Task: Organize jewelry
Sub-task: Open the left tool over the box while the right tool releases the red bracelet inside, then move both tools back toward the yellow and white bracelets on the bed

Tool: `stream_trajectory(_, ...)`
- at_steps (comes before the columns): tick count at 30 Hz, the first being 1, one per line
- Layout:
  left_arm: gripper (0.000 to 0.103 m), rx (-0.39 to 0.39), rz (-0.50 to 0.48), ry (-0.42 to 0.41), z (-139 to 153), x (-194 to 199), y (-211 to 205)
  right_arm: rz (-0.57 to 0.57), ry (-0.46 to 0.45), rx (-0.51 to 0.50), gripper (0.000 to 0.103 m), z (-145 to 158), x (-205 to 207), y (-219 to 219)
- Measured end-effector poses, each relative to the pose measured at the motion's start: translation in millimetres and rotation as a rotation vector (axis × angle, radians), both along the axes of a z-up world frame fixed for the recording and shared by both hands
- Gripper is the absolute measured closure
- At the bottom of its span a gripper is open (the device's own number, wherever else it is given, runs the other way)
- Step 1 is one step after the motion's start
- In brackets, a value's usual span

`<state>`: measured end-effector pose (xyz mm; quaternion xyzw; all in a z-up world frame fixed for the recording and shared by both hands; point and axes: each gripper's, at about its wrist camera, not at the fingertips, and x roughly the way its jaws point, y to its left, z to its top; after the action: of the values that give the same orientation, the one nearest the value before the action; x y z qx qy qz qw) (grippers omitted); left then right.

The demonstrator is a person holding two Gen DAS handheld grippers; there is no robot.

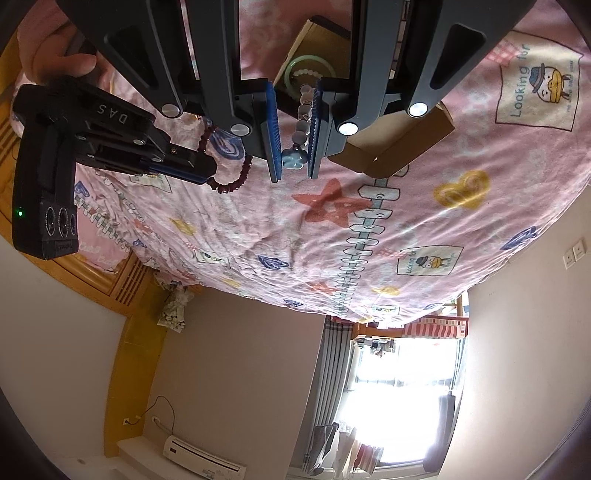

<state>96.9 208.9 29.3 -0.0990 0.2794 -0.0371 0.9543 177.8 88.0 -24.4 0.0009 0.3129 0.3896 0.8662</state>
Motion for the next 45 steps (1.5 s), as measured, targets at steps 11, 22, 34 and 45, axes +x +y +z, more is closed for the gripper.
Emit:
stream_trajectory(11,0.087,0.010,0.040,0.030,-8,6,6,0.031,0.046,0.017,0.093,-7,17,31)
stream_trajectory(22,0.040,0.028,0.089,-0.022,2,-1,9,0.022,0.063,0.056,0.092,-2,15,21)
stream_trajectory(34,0.040,0.050,0.057,-0.023,2,2,-8,-0.042,0.009,0.013,0.091,7,-3,-39)
stream_trajectory(45,0.040,0.064,-0.085,0.024,-12,14,-55,-0.128,-0.044,-0.012,0.058,9,-15,-96)
